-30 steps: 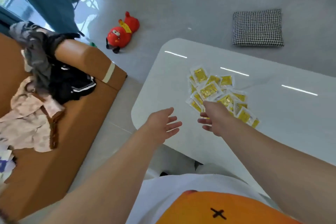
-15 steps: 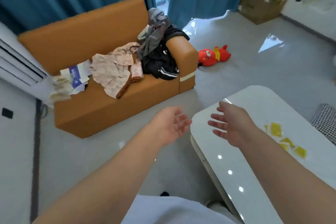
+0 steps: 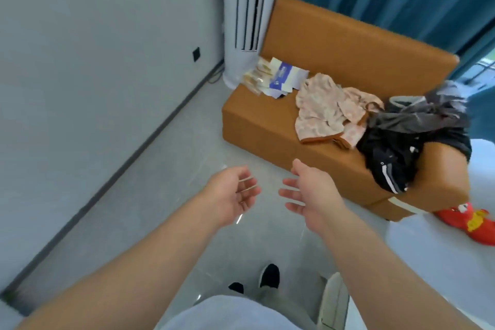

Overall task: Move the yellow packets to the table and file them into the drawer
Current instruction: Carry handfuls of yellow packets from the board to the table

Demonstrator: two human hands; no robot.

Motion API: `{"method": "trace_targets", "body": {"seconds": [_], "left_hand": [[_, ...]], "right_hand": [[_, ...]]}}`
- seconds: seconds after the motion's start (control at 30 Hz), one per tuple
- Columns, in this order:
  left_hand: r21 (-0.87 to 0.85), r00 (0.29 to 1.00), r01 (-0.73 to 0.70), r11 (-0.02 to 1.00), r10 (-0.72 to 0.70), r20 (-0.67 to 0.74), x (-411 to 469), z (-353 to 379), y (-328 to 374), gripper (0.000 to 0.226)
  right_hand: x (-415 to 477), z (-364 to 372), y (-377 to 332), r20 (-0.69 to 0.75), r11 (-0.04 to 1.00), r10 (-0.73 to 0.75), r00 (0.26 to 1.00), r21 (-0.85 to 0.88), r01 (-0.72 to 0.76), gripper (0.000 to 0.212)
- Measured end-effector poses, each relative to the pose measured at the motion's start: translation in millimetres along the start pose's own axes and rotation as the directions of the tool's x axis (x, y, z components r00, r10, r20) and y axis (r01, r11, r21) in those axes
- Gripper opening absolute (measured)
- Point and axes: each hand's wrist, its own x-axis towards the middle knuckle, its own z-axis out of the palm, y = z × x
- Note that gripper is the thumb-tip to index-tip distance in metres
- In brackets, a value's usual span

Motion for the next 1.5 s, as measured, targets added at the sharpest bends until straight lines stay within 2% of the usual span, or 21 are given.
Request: {"method": "trace_targets", "body": {"seconds": [0.1,0.2,0.37,0.57,0.7,0.83,1.13,1.3,1.4,1.5], "left_hand": [[-0.191,0.992,-0.043,0.981,0.02,-0.121,-9,-62,11,0.01],[-0.367,0.965,-0.147,0.918,0.052,-0.256,-27,-120,11,0.01],[-0.626,0.879,-0.341,0.701,0.001,-0.477,-81,-196,-19,0.013],[-0.723,0.774,-0.538,0.433,-0.087,-0.627,-134,-264,-68,0.013],[-0.765,0.763,-0.585,0.27,-0.136,-0.632,-161,-313,-110,0.014],[-0.771,0.748,-0.611,0.178,-0.187,-0.636,-187,-381,-148,0.012],[-0.774,0.717,-0.609,0.173,-0.297,-0.63,-232,-563,-182,0.011],[-0.786,0.712,-0.607,0.116,-0.361,-0.603,-227,-649,-178,0.014],[-0.779,0.659,-0.615,0.121,-0.464,-0.593,-215,-699,-181,0.016],[-0.795,0.617,-0.586,0.155,-0.552,-0.562,-208,-740,-182,0.018]], "right_hand": [[4,65,-9,0.187,0.989,0.017,0.982,-0.148,0.011,0.025],[1,129,-8,0.369,0.949,0.046,0.928,-0.305,0.074,0.024],[-33,223,16,0.613,0.84,0.164,0.773,-0.497,0.216,0.023],[-94,305,63,0.733,0.694,0.283,0.618,-0.602,0.396,0.02],[-137,350,103,0.756,0.607,0.326,0.567,-0.628,0.487,0.02],[-180,409,150,0.753,0.56,0.36,0.55,-0.646,0.519,0.024],[-275,535,251,0.654,0.519,0.468,0.595,-0.748,0.414,0.026],[-293,617,281,0.614,0.488,0.522,0.593,-0.785,0.383,0.017],[-293,675,307,0.563,0.457,0.565,0.603,-0.822,0.339,0.015],[-291,722,330,0.454,0.395,0.622,0.638,-0.885,0.245,0.009]]}}
